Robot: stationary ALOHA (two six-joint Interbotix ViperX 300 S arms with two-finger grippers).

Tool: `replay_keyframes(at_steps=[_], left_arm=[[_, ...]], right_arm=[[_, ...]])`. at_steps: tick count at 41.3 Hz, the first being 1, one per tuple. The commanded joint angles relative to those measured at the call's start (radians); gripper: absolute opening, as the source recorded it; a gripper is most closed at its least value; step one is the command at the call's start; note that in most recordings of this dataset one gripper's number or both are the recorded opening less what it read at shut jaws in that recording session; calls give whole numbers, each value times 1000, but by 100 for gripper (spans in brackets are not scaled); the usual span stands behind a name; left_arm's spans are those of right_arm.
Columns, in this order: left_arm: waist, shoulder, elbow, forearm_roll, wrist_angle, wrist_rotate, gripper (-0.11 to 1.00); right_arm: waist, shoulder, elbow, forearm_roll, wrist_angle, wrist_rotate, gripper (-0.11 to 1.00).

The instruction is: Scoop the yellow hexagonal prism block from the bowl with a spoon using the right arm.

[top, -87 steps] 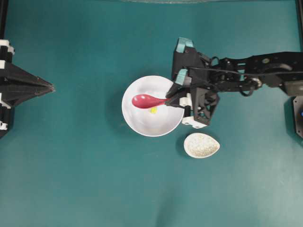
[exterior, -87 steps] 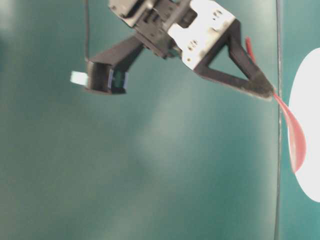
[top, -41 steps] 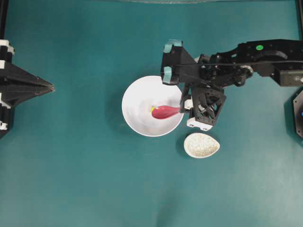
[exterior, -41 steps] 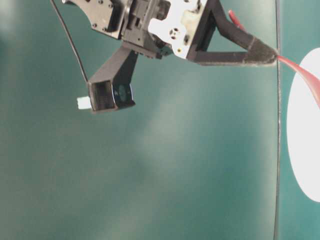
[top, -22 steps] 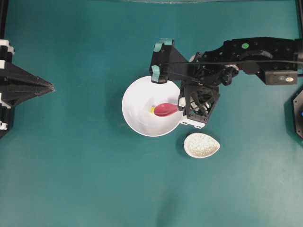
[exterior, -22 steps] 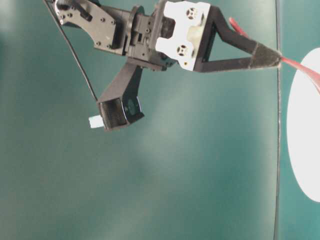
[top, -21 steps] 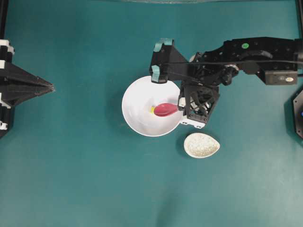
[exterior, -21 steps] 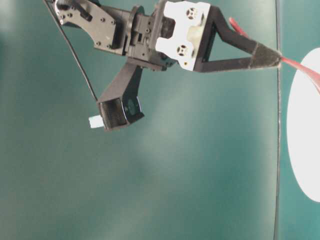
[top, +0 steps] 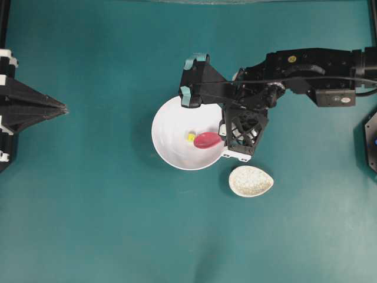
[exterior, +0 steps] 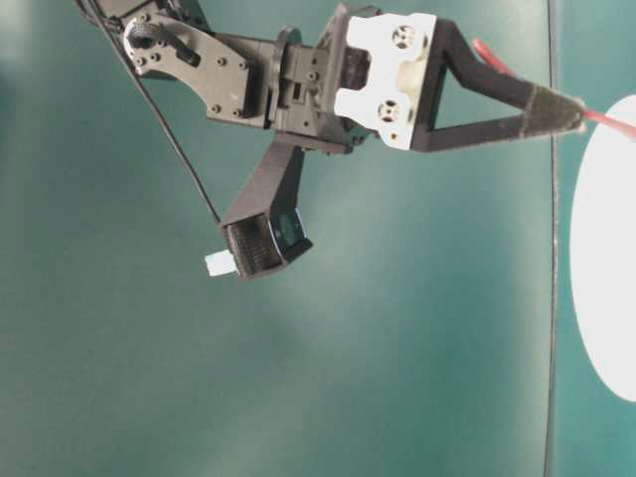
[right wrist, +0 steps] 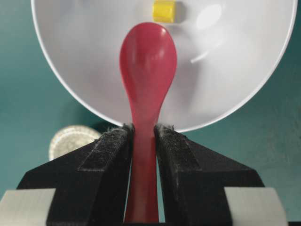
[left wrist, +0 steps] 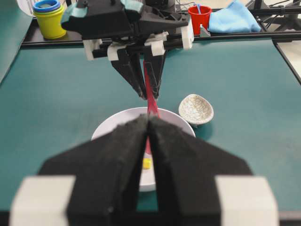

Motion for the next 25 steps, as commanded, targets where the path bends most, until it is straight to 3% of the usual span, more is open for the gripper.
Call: replay_keyframes(at_steps=[1, 25], left_arm=[[-2, 5, -32, -2, -5, 0, 9], [-2, 5, -34, 0, -5, 0, 9]], right_arm=[[3, -11, -26, 2, -3, 2, 24], [3, 40, -46, 2, -48, -11, 24]])
